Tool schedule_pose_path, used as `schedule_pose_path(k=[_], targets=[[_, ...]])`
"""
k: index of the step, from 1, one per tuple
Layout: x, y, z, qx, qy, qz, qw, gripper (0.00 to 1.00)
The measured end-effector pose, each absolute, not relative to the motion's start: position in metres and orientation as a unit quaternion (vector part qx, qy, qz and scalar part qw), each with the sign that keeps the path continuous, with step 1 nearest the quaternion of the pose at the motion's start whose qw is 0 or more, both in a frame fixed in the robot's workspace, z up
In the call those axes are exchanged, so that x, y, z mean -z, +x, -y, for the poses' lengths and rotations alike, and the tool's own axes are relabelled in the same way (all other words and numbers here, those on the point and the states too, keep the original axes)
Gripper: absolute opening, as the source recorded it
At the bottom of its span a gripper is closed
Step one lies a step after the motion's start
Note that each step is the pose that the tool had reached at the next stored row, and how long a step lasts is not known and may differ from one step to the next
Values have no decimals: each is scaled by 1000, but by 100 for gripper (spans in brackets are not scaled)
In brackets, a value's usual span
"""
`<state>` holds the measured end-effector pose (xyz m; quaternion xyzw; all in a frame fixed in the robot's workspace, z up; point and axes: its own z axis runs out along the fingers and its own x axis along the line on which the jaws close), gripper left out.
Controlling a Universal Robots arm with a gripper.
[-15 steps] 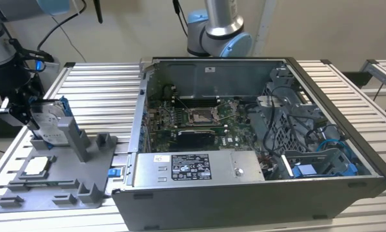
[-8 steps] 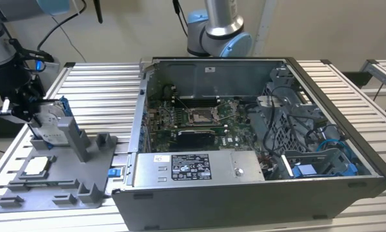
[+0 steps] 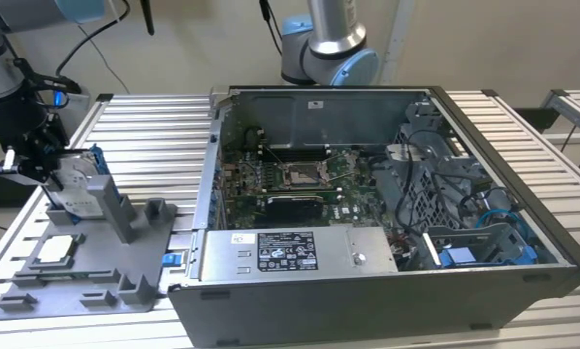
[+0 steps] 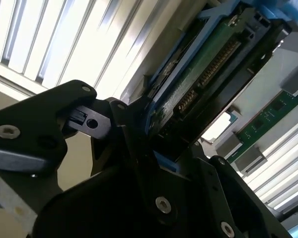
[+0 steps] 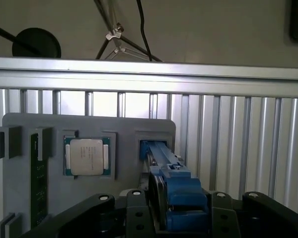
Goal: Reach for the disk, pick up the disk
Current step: 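Pick up the disk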
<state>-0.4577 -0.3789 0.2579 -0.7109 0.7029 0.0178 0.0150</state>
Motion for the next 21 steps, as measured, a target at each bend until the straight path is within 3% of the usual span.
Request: schedule_pose_path(k=[21], targets=[[-258,-458,379,-19,-711,-703,16,0]])
